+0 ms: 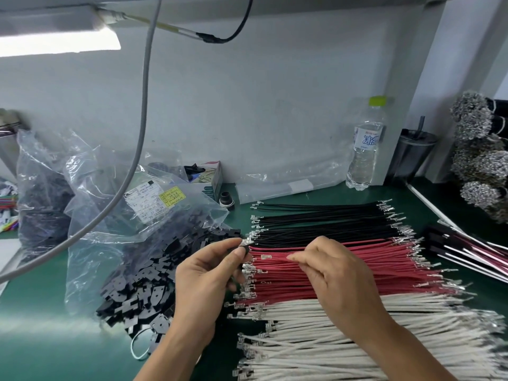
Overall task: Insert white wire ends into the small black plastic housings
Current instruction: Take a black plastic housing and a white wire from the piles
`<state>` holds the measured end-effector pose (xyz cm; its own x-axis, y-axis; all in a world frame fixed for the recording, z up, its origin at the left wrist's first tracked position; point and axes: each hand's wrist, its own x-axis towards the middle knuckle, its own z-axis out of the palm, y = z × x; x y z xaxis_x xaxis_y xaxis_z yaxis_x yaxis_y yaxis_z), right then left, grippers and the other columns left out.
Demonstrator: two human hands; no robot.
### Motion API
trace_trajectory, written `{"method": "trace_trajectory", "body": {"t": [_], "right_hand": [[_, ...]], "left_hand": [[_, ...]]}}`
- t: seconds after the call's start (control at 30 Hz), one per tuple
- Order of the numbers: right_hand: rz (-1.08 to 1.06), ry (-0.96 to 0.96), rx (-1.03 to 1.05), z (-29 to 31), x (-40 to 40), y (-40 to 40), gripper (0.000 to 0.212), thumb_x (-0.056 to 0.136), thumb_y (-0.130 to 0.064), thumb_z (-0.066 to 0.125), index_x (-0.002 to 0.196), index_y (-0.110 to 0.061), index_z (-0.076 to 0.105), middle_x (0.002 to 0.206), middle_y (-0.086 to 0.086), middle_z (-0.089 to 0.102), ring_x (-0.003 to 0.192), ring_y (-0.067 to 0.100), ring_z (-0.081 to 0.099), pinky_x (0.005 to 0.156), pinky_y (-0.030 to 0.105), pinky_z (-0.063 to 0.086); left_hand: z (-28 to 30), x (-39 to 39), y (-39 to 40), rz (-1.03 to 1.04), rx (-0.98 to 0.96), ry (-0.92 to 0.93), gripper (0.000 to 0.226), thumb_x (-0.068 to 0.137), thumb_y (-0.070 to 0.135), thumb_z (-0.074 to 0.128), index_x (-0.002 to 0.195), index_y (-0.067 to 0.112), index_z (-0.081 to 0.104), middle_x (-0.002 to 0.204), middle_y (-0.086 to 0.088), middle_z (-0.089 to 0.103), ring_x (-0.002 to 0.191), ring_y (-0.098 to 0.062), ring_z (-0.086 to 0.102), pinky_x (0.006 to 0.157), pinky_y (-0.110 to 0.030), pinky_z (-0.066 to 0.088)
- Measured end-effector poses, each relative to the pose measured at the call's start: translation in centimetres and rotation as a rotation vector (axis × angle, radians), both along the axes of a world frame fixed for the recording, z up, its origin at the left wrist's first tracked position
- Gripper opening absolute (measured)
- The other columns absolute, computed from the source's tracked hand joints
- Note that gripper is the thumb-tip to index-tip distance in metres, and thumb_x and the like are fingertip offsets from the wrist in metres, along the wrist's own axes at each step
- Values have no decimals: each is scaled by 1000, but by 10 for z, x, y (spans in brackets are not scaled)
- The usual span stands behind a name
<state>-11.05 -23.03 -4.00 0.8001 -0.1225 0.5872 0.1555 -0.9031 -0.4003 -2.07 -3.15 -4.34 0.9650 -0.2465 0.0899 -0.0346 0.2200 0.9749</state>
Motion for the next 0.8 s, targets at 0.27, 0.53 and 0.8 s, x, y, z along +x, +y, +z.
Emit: {"method": "trace_trajectory", "body": {"t": [0.27,0.53,0.8], "right_hand": [[-24,52,132,0,0,-6,23,86,-7,77,100,-24,80,82,-16,57,74,1,57,62,8,41],[38,-99,43,14,-6,2,26,97,-40,56,102,-27,79,83,-17,57,73,4,56,58,15,45],[106,-171,136,12,-9,8,19,90,-26,68,103,-20,81,84,-10,62,73,10,61,55,32,51]], "left_hand": [[-1,0,0,-14,-8,20,30,71,29,82,99,19,82,90,-19,77,56,-16,61,50,-25,50],[0,0,1,-141,-65,88,33,73,26,82,101,10,81,86,-24,75,53,-19,57,54,-30,49],[2,-3,1,-270,-80,101,38,75,31,85,101,4,79,76,-16,71,56,-17,58,54,-26,50]]}}
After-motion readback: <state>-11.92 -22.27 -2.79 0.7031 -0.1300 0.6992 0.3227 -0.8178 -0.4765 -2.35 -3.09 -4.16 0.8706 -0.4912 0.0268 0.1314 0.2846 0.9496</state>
